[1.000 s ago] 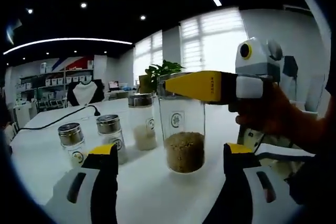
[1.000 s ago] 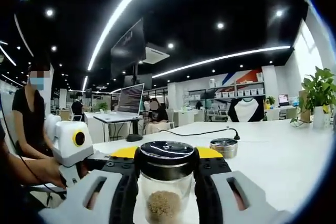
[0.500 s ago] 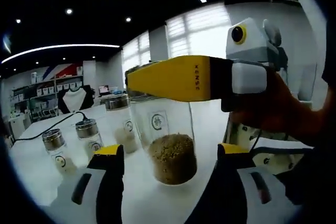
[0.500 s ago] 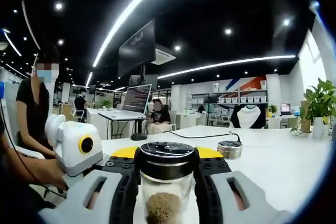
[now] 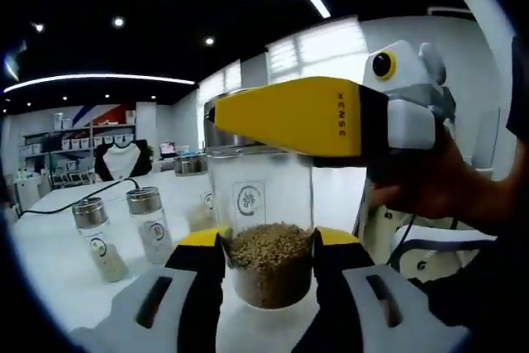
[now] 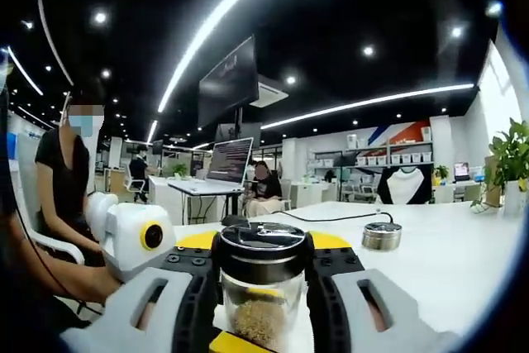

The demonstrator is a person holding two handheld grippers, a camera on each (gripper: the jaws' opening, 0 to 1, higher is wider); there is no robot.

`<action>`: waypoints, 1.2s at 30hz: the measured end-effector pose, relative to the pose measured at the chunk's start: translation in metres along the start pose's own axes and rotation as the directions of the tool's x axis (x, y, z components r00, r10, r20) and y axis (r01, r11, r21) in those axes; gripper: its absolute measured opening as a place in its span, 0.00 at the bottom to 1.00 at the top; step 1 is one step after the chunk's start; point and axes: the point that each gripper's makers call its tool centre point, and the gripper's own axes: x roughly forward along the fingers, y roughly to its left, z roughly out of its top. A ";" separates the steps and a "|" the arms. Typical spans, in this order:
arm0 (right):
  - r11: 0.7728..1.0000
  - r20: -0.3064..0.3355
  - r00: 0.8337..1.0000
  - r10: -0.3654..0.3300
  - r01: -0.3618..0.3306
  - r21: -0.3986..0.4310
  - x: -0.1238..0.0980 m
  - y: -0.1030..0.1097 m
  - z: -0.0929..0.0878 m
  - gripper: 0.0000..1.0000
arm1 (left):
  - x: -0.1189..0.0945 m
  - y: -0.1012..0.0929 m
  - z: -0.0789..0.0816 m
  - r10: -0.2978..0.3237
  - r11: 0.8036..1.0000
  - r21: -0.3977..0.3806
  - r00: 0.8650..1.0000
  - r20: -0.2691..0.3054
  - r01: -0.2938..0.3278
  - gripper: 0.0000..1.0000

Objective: Rotate the seasoning bottle until the label or dispensing opening points toward the visible target arrow and the bottle remains upright within the marked orientation range

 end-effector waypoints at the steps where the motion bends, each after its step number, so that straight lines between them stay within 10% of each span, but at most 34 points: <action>1: 1.000 -0.003 1.000 0.003 -0.003 -0.003 0.000 0.000 -0.001 0.38 | 0.001 0.001 -0.001 0.014 1.000 0.011 1.000 -0.010 -0.014 0.44; 8: 0.997 -0.006 0.998 -0.067 0.066 -0.036 0.008 0.000 -0.008 0.39 | 0.004 0.012 -0.006 0.149 0.988 -0.046 0.989 -0.014 -0.150 0.44; 13: 0.987 -0.023 0.993 -0.117 0.114 -0.112 0.012 0.001 -0.014 0.39 | 0.001 0.023 -0.009 0.261 0.965 0.051 0.965 -0.041 -0.259 0.44; 21: 0.973 -0.001 0.975 -0.222 0.221 -0.066 0.010 -0.007 -0.020 0.40 | 0.002 0.021 -0.012 0.305 0.952 0.047 0.952 -0.032 -0.304 0.43; 26: 0.979 0.040 0.978 -0.203 0.203 0.002 0.001 -0.015 -0.017 0.39 | 0.010 0.012 -0.010 0.199 0.979 0.048 0.980 -0.002 -0.199 0.44; 36: 0.996 0.006 0.999 0.043 -0.043 -0.083 0.000 0.006 -0.018 0.39 | 0.006 -0.003 -0.012 -0.052 0.997 -0.056 0.999 0.011 0.052 0.44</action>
